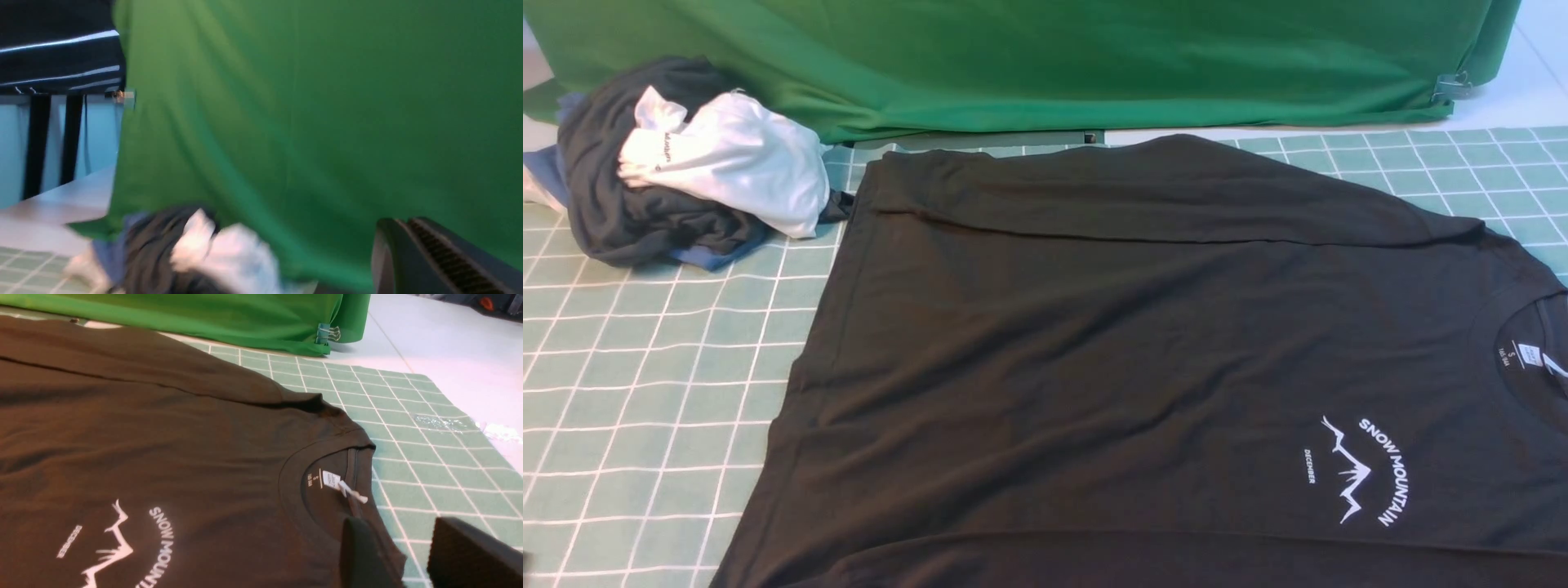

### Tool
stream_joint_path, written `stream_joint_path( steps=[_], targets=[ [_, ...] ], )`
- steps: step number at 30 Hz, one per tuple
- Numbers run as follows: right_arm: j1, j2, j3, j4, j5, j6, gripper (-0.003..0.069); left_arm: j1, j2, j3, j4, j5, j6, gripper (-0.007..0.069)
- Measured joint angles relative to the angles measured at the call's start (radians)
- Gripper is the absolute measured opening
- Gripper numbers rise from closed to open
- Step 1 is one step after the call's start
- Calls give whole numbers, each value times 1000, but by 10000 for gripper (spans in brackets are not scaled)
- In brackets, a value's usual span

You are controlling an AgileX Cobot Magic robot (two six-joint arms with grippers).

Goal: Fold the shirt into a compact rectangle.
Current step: 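Grasp the left edge of the dark T-shirt lying flat on the table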

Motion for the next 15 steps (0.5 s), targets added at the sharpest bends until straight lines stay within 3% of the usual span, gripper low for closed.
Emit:
stream_joint_path(
  steps=[4, 9, 12, 15],
  targets=[
    [0, 0, 0, -8, -10, -8, 244, 0, 0, 0, -29, -55, -166, 23],
    [0, 0, 4, 86, -139, 51, 244, 0, 0, 0, 28, -130, -231, 31],
    [0, 0, 5, 223, -340, 275, 244, 0, 0, -11, 19, -320, -337, 34],
    [0, 0, 5, 247, -438, 335, 244, 0, 23, -124, 3, -240, -370, 34]
  ],
)
